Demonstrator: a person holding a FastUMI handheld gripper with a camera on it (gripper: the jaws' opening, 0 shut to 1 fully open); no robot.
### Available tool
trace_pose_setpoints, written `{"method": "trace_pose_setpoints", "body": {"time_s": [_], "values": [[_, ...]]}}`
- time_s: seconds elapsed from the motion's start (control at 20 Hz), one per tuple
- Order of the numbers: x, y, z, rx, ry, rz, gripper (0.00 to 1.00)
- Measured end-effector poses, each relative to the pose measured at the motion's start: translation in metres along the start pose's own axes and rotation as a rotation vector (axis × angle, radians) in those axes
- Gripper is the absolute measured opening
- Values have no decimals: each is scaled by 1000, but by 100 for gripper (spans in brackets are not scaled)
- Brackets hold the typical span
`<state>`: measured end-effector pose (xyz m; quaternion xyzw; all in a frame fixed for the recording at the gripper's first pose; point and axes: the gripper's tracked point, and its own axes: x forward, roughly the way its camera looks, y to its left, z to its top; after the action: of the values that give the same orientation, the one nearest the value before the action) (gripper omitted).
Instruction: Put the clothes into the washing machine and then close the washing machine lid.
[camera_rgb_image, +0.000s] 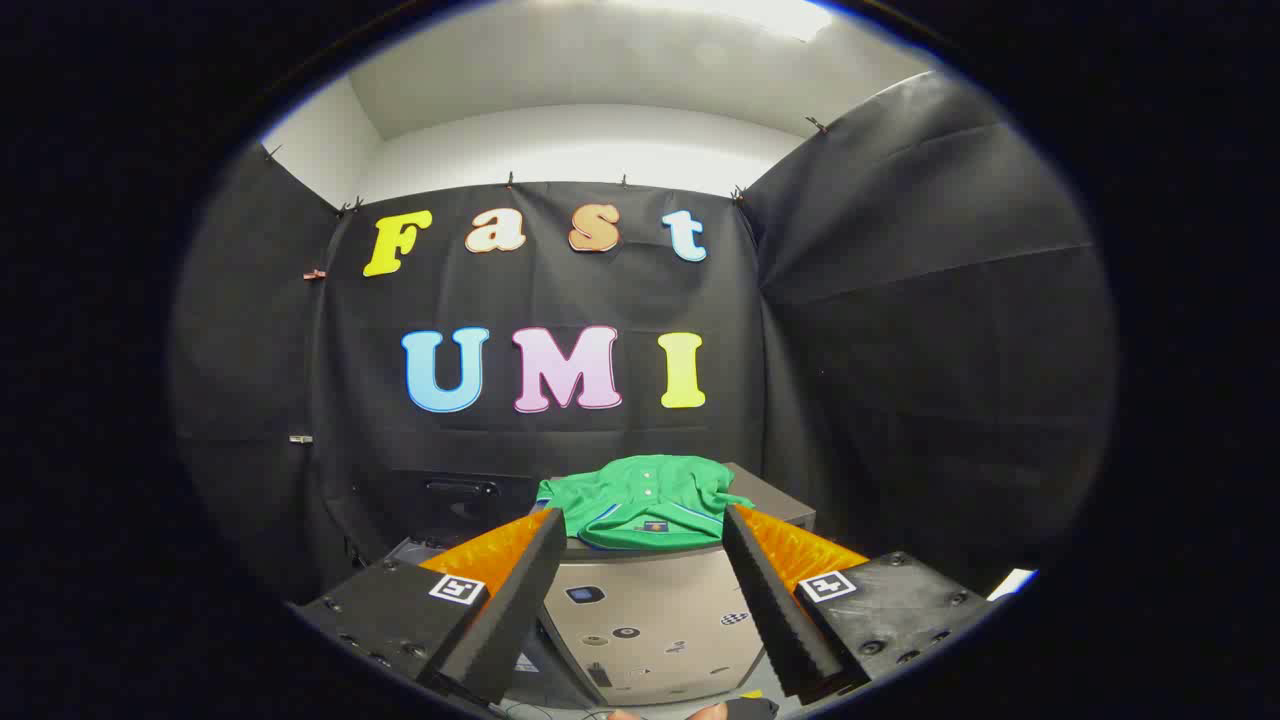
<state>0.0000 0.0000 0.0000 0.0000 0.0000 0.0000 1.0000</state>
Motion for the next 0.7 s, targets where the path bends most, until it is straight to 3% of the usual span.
{"method": "trace_pose_setpoints", "body": {"time_s": [0.7], "values": [[6, 8, -16, -45, 11, -3, 98]]}}
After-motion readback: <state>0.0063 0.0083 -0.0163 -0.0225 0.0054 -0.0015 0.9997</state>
